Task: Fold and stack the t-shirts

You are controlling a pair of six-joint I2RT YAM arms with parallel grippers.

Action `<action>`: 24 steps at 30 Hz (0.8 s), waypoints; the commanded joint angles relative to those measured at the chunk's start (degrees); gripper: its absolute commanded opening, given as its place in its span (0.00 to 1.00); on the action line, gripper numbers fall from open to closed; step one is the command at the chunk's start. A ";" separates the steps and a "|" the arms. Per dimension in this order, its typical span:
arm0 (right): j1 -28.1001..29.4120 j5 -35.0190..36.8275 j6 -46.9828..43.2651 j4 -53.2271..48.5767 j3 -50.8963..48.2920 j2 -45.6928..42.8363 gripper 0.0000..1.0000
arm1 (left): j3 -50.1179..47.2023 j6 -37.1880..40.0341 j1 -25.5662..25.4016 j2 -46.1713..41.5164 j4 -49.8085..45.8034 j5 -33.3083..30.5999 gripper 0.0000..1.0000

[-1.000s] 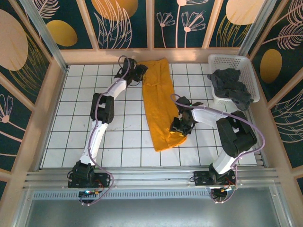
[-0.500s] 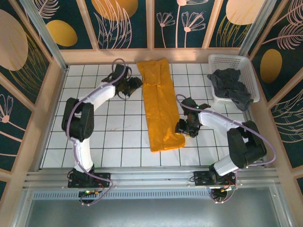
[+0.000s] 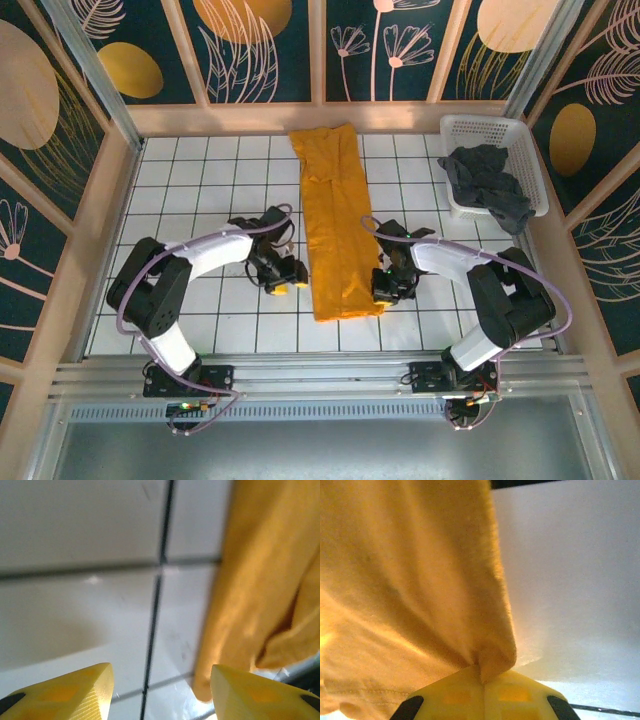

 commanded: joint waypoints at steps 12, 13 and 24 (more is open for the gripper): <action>5.56 -18.00 -3.66 -0.21 -0.45 0.49 0.00 | -15.92 -15.07 -5.44 -9.67 1.49 3.63 0.54; 5.50 -18.26 -3.82 -0.16 -0.45 0.63 0.00 | -16.22 -16.20 -5.74 -9.67 3.20 4.37 0.54; 5.54 -18.80 -4.72 -0.05 -0.95 1.02 0.00 | -4.81 -11.43 -11.33 3.06 2.94 4.74 0.39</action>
